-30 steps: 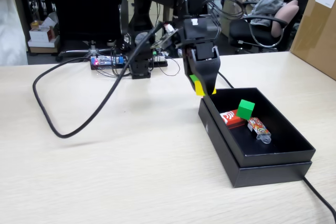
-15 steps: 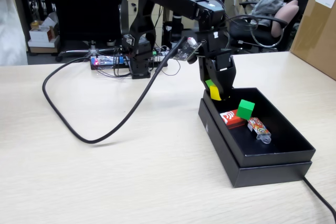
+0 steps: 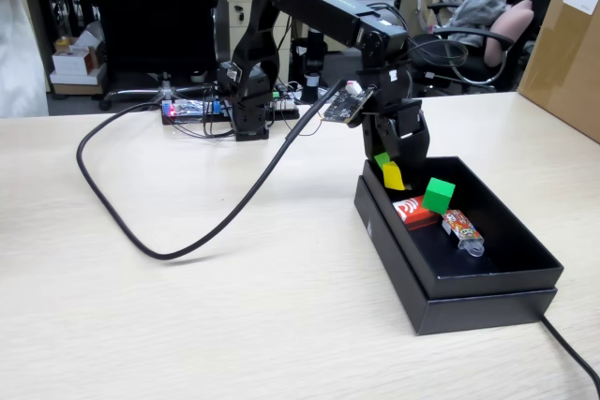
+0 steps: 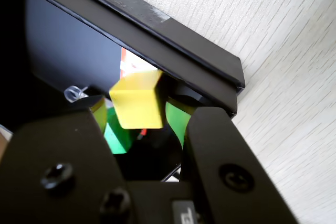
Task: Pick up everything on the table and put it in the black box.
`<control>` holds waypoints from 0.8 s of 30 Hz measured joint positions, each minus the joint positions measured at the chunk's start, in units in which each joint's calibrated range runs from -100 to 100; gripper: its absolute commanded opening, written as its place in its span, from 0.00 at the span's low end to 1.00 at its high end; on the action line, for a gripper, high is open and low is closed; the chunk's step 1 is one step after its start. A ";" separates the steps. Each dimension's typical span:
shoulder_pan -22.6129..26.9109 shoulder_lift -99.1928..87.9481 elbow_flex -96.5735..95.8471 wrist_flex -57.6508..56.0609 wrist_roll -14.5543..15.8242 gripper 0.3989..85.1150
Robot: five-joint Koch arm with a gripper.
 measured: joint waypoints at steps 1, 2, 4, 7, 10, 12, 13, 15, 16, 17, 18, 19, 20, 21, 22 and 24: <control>0.00 0.00 -0.09 0.00 0.00 0.34; 0.00 0.00 0.00 0.00 0.00 0.36; 0.00 0.00 0.00 0.00 0.05 0.38; -0.10 -0.76 -0.09 0.00 0.20 0.44; -0.63 -5.70 -0.18 0.00 0.73 0.44; -1.07 -9.37 -0.09 0.00 1.22 0.44; -1.17 -11.02 -0.09 0.00 1.47 0.44; -1.32 -13.68 -0.09 0.00 1.81 0.44; -1.61 -14.44 -0.09 0.00 1.86 0.44; -2.05 -15.20 -0.09 0.00 1.86 0.45; -2.64 -15.33 -0.09 0.00 1.86 0.46; -3.61 -15.33 -0.09 0.00 1.86 0.46; -4.20 -15.33 -0.18 0.00 1.81 0.49; -5.91 -15.33 -0.09 0.00 1.42 0.49; -6.79 -15.33 -0.27 0.00 1.07 0.50; -9.33 -15.33 -3.74 0.41 -0.15 0.50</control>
